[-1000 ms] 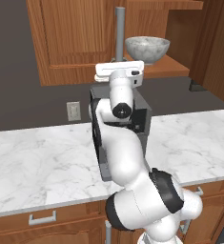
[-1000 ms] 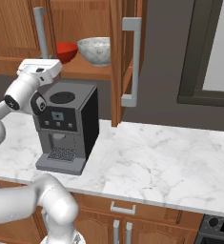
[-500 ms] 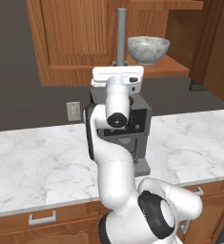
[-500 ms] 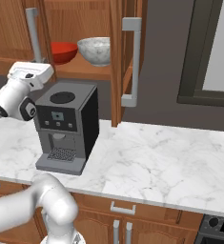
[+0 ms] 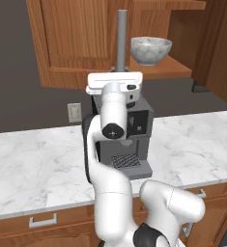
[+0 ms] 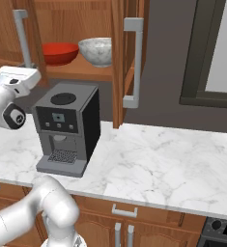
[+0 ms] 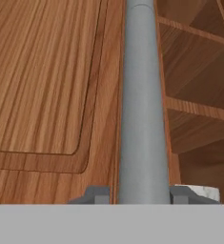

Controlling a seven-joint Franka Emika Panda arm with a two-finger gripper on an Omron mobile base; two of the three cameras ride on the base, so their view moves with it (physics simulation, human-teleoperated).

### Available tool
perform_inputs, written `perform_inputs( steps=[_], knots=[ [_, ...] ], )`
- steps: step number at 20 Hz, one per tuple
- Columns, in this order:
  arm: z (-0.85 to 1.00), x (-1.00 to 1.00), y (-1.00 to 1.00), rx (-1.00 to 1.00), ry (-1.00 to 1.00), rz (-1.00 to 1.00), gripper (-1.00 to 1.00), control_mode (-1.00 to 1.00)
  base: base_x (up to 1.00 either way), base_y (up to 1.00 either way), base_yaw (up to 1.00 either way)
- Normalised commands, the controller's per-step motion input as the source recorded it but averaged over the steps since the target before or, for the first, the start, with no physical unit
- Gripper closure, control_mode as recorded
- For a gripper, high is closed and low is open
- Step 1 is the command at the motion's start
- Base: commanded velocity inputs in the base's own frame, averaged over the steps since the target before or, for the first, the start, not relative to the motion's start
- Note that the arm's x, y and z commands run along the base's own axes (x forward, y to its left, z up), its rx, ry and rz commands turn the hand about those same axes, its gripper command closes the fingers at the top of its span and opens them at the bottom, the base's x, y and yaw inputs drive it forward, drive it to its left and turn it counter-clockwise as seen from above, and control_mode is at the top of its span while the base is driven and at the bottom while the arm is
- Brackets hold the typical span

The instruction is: Move the bowls from the cabinet to the plates on the dining table.

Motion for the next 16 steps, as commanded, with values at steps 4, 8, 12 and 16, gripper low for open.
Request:
perform_inputs(
  steps=[4, 8, 12, 16],
  knots=[
    [0.00, -0.33, 0.59, 0.00, 0.03, 0.00, 1.00, -1.00, 0.00, 0.00, 0.00],
    [-0.01, -0.31, 0.59, 0.01, 0.02, 0.00, 1.00, -1.00, 0.00, 0.00, 0.00],
    [-0.03, -0.30, 0.59, 0.02, 0.02, 0.00, 1.00, -1.00, 0.00, 0.00, 0.00],
    [-0.05, -0.29, 0.59, 0.03, 0.00, 0.00, 1.00, -1.00, 0.00, 0.00, 0.00]
  ],
)
